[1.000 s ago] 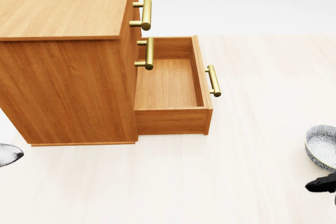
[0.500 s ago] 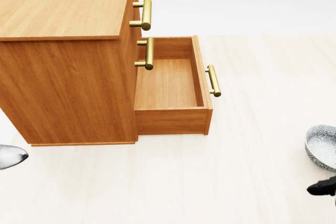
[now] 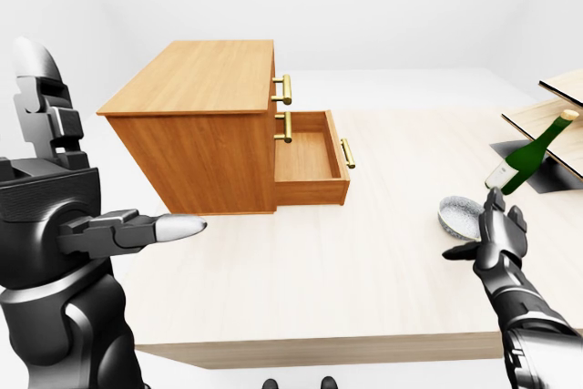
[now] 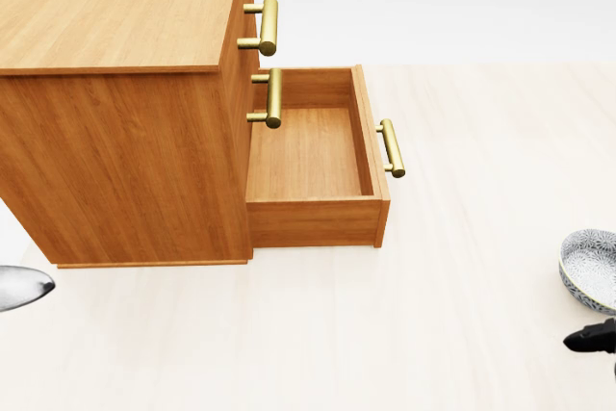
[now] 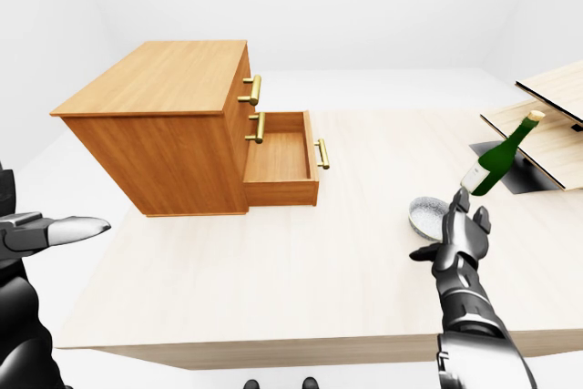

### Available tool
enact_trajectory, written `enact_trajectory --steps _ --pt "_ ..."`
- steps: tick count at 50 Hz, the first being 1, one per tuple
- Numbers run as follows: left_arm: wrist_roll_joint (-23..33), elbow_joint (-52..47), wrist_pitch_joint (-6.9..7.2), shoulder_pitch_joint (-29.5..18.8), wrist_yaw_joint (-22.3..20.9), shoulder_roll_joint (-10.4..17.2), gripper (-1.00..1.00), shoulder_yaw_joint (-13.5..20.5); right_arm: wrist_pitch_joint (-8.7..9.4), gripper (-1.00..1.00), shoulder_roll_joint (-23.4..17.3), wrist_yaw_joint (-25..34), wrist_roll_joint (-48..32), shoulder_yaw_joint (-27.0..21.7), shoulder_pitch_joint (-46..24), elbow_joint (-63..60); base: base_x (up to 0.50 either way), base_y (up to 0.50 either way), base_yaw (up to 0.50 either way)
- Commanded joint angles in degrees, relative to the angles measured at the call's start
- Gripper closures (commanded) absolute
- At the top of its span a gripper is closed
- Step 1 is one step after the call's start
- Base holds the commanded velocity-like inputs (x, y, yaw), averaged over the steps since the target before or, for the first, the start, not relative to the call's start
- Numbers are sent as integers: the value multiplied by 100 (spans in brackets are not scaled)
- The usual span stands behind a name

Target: Put the bowl on top of the cabinet.

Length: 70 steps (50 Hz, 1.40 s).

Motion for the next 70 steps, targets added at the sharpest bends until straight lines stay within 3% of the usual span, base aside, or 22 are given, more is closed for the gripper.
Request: enact_trajectory --steps 1,58,59,60,70 --pt "13 -1 0 1 -9 -6 -100 -6 0 -100 -14 -30 -37 -2 -61 -35 0 0 0" --pt "0 -48 0 4 -20 -16 -100 -13 0 -100 94 -395 -287 148 -191 467 0 0 0" --pt "12 -30 0 13 -27 -18 -100 -20 0 36 97 -383 -269 134 -190 468 0 0 0" --pt "13 -31 0 12 -27 -18 -100 -21 0 100 100 -371 -258 128 -186 467 0 0 0" --pt "30 -25 0 20 -36 -24 -100 -35 0 100 120 -412 -266 136 -175 519 0 0 0"
